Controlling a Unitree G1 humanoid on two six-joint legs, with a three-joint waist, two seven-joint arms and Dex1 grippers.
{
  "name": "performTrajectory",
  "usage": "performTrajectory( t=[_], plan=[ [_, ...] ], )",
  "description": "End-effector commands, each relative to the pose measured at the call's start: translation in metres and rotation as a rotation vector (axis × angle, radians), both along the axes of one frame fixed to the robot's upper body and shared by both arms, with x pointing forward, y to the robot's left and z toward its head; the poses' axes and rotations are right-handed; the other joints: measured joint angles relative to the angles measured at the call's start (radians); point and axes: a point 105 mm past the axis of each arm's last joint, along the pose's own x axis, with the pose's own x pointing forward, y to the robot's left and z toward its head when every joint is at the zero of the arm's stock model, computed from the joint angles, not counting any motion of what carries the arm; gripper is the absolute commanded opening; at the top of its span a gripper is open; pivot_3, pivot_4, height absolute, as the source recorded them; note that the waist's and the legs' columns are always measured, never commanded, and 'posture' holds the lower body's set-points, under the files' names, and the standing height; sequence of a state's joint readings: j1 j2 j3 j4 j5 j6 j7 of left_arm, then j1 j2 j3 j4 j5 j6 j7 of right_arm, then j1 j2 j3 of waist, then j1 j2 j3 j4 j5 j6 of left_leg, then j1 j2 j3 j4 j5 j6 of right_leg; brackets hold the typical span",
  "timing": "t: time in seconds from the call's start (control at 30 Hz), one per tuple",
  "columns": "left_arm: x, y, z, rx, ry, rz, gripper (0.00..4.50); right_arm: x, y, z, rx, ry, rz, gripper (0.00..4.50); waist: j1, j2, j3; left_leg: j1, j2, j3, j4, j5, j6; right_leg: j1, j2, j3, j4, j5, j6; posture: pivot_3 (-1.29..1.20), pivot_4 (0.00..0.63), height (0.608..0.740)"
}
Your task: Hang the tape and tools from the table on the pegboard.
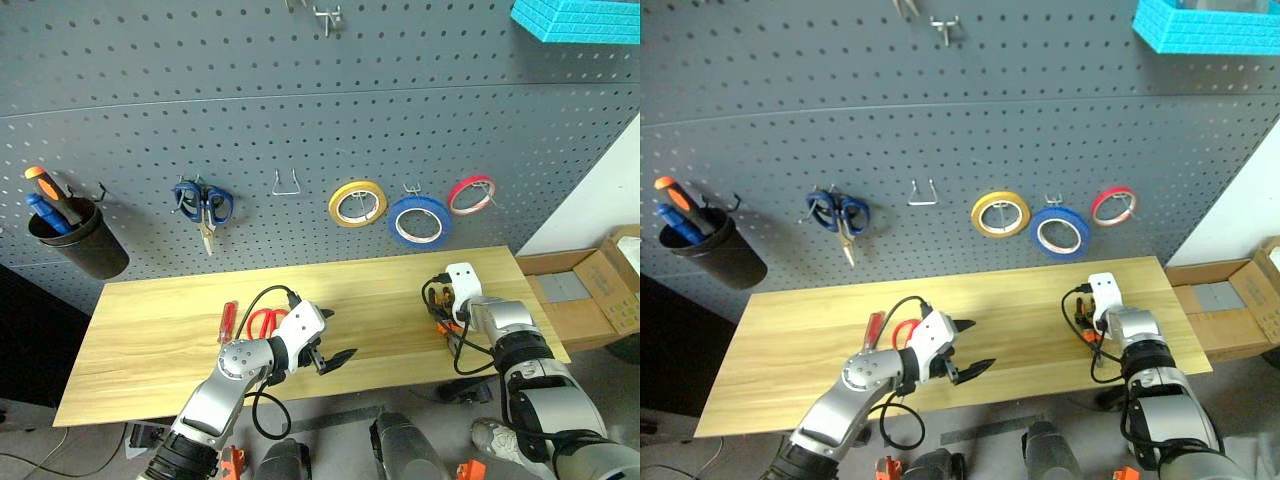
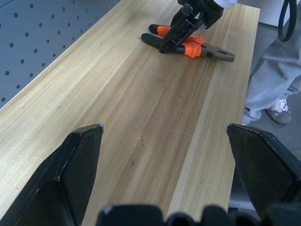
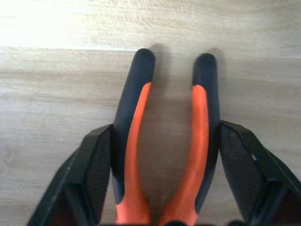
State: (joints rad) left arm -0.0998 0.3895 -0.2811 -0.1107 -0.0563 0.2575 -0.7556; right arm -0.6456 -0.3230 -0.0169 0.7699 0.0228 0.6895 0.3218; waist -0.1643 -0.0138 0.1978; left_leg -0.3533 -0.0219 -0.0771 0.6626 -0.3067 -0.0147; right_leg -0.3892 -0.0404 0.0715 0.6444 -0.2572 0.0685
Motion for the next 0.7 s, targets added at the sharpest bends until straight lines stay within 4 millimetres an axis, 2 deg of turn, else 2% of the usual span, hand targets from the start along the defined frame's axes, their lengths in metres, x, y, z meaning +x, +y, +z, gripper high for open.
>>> performTrajectory(
  t=[0.03,0.2,0.3,0.37,0.5,0.6,0.7],
  plan=[
    [0.003,-0.008,0.013,-0.031,-0.042,-0.029,4.5,-0.004,-0.002,-0.005,0.0,0.027,-0.001,2.83,0.001,0.0,0.0,0.0,0.0,0.0,0.0,0.0,0.0,0.0,0.0,0.0,0.0,0.0,0.0,-0.16,0.2,0.74],
    [0.005,-0.008,0.013,-0.034,-0.044,-0.03,4.5,-0.001,0.001,0.003,-0.003,-0.012,0.043,2.83,0.001,0.0,0.0,0.0,0.0,0.0,0.0,0.0,0.0,0.0,0.0,0.0,0.0,0.0,0.0,-0.17,0.183,0.74],
    [0.007,-0.006,0.017,-0.056,-0.045,-0.01,4.5,0.0,0.01,0.019,-0.004,-0.094,0.141,2.83,0.001,0.001,0.0,-0.004,0.0,0.0,0.0,0.0,0.0,-0.004,0.0,0.0,0.0,0.0,0.0,-0.18,0.173,0.74],
    [0.006,-0.002,0.018,-0.064,-0.046,0.01,4.5,-0.004,0.02,0.032,0.012,-0.159,0.21,2.83,0.001,0.002,-0.002,-0.012,-0.001,0.0,0.0,0.0,0.0,-0.014,-0.001,0.0,0.002,0.0,0.0,-0.18,0.16,0.74],
    [-0.006,0.011,0.02,-0.106,-0.014,0.068,4.5,-0.028,0.06,0.068,0.098,-0.32,0.401,2.83,-0.005,0.007,-0.005,-0.02,0.0,0.001,0.0,0.0,-0.001,-0.023,-0.006,0.0,0.003,0.0,0.0,-0.2,0.143,0.74],
    [-0.019,0.019,0.023,-0.15,0.024,0.114,4.5,-0.043,0.088,0.094,0.187,-0.421,0.473,2.83,-0.009,0.008,-0.007,-0.029,-0.001,0.001,0.001,0.001,-0.002,-0.032,-0.007,0.0,0.005,0.0,0.0,-0.21,0.13,0.74],
    [-0.028,0.029,0.033,-0.219,0.037,0.2,4.5,-0.053,0.122,0.126,0.312,-0.528,0.533,2.83,-0.008,0.008,-0.008,-0.029,-0.001,0.001,0.001,0.001,-0.002,-0.032,-0.008,0.0,0.005,0.0,0.0,-0.2,0.124,0.74]
  ],
)
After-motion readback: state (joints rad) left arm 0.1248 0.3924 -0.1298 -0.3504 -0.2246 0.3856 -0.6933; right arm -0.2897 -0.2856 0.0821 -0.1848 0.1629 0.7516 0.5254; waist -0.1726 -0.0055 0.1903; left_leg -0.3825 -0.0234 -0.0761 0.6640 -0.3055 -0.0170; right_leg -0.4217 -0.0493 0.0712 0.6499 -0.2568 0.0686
